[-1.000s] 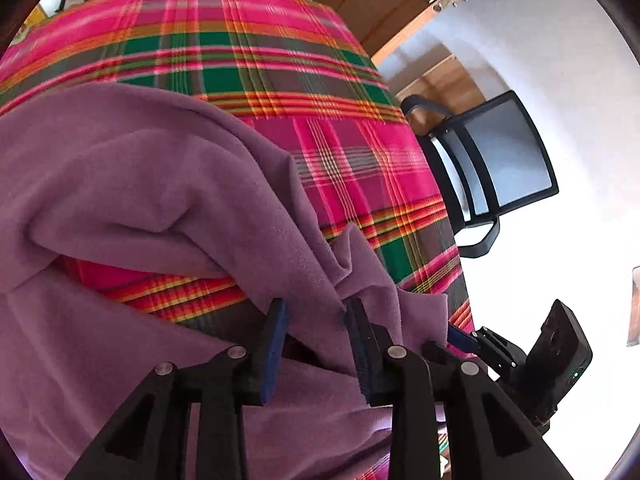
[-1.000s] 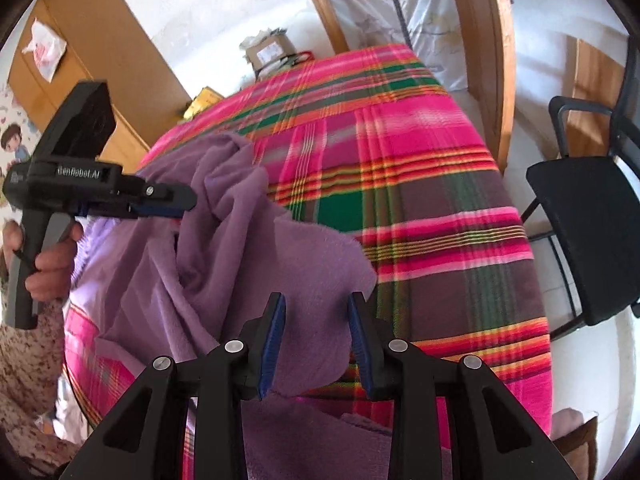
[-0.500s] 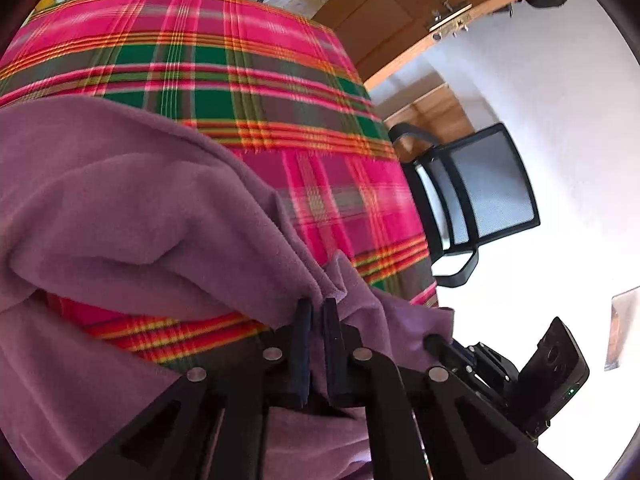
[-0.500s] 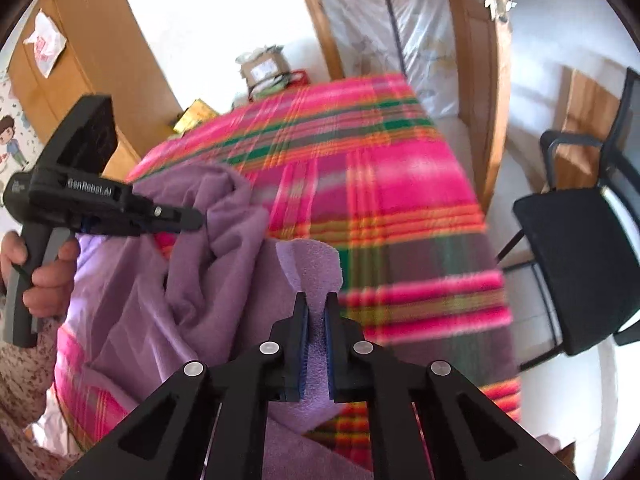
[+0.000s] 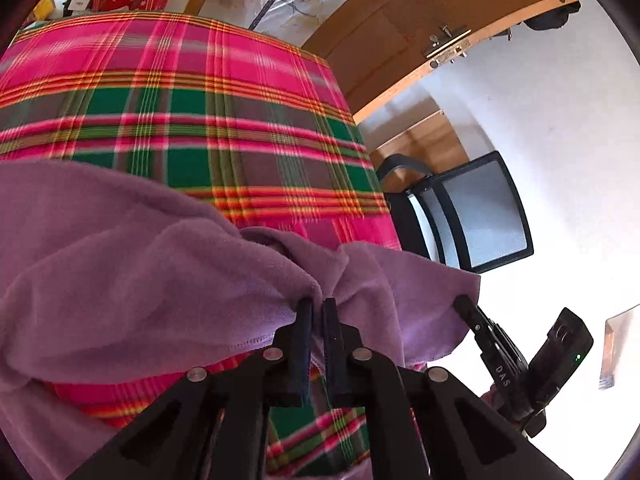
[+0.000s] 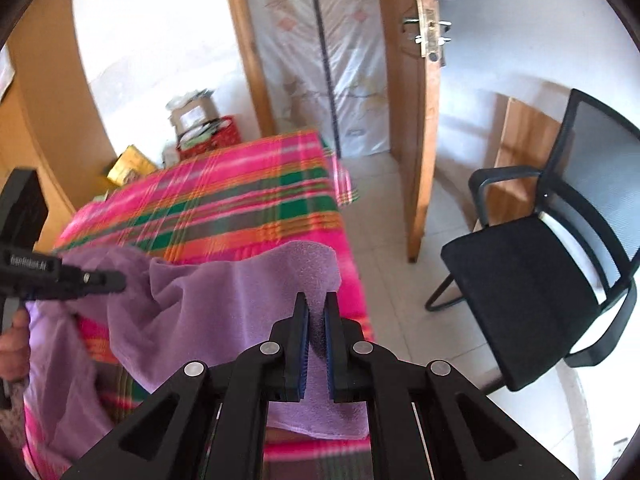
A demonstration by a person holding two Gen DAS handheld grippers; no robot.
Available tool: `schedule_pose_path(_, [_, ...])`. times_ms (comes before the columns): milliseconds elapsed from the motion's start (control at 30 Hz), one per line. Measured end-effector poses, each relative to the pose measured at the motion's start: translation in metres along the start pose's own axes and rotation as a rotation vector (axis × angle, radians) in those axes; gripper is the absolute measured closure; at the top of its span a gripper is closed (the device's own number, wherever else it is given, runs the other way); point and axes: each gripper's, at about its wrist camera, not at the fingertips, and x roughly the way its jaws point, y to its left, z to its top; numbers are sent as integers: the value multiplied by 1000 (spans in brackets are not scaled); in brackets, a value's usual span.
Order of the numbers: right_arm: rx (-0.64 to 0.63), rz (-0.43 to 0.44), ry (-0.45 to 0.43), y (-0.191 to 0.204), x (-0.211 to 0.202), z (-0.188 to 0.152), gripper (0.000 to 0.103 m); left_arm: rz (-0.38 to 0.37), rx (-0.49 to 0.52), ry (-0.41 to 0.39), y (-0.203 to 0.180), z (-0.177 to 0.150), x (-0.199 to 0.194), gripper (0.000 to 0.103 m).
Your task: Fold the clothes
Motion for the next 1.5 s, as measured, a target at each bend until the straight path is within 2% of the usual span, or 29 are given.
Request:
schedule_pose_path(100, [5,-29,-13,-4,10,9,96,-29,-32,-21,5,5,1,98])
schedule_pose_path(300, [-9,-26,53,5,34,-1,94,13,-52,63,19,-2,17,97])
schedule_pose_path(367, [-7,-37,83,8,40,-7,92,22,-57,71,20,-6,15,89])
schedule_pose_path(433, [1,-36,94,11,41,-12,84,39,-43,70,19,-11,11,86])
schedule_pose_path(500, [-15,-57,85,17,36,-15,78,55,-7,66,14,-18,3,85])
schedule_pose_path(667, [-76,-85,47,38,14,-25,75,37,4,60,10,-40,-21,82])
schedule_pose_path(867, [-129,-22,-14,66,-27,-32,74,62,10,29,20,-77,-72,81])
schedule_pose_path(1000, [-195,24,-45,96,-54,-44,74,41,-51,-21,42,-101,-112,81])
schedule_pose_path(1200, [-317,143,-50,148,-83,-76,74,116,-154,-115,96,-146,-181,80])
schedule_pose_path(1367, [-422,270,-13,197,-92,-113,74,162,-321,-221,161,-187,-234,80])
schedule_pose_path(1500, [-506,334,2,234,-93,-140,74,195,-467,-282,213,-220,-265,80])
